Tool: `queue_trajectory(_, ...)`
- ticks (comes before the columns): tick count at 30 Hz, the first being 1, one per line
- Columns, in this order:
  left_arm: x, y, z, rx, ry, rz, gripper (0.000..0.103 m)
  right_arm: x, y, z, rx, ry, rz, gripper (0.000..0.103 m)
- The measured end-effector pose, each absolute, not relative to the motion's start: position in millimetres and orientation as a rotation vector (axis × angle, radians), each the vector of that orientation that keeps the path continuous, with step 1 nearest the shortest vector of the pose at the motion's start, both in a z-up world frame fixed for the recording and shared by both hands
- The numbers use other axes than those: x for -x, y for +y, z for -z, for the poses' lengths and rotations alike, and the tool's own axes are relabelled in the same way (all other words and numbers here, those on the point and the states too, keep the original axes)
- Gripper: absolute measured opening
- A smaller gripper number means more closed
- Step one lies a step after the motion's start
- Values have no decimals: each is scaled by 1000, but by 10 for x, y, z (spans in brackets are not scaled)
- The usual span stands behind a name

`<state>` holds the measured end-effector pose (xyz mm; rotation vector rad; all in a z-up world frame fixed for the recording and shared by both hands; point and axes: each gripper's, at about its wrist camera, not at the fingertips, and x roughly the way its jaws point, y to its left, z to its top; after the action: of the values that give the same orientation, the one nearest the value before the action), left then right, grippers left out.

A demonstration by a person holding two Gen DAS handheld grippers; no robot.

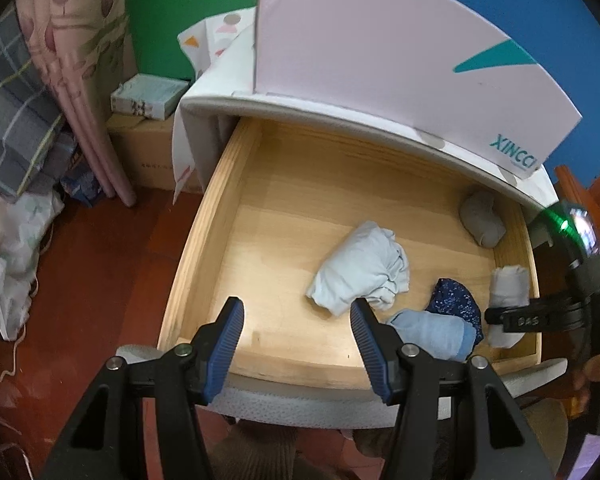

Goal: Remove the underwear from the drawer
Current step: 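Lift the white rolled sock out of the drawer with the right tool, then carry the white sock into the white box with the right tool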

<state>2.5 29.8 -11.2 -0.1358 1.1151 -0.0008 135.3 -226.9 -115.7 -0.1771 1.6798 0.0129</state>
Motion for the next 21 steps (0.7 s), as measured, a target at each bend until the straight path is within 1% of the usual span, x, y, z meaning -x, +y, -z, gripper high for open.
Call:
queue_trajectory(6, 4, 211, 72, 75, 1087, 0, 57, -1282, -2297, 690, 182, 1619, -52, 49)
queue_trajectory(11, -9, 195, 86, 72, 1091, 2, 57, -1211, -2232, 194, 159, 1555, -108, 49)
queue_trajectory(13, -8, 201, 90, 71, 1093, 3, 57, -1205, -2188, -97, 141, 1516, -132, 49)
queue_trajectory(15, -11, 195, 99, 65, 1096, -3, 57, -1269, -2177, -279, 131, 1481, -154, 49)
queue_trajectory(20, 5, 196, 119, 53, 1102, -8, 57, -1519, -2014, -934, 119, 1361, -187, 49)
queue_trajectory(21, 4, 198, 114, 54, 1102, -7, 57, -1621, -1873, -928, 117, 1345, -192, 49)
